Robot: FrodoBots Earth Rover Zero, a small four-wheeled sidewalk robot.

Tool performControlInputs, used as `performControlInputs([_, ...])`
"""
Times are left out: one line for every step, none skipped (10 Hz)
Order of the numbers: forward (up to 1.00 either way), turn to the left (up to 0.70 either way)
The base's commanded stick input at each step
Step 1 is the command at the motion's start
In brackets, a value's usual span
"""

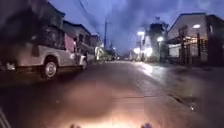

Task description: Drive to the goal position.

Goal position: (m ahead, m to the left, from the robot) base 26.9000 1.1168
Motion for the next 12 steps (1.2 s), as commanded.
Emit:
performControlInputs([0.5,0.0])
performControlInputs([0.5,0.0])
performControlInputs([0.5,0.0])
performControlInputs([0.5,0.0])
performControlInputs([0.5,0.0])
performControlInputs([0.5,0.0])
performControlInputs([0.5,0.0])
performControlInputs([0.5,0.0])
performControlInputs([0.5,0.0])
performControlInputs([0.5,0.0])
performControlInputs([0.5,0.0])
performControlInputs([0.5,0.0])
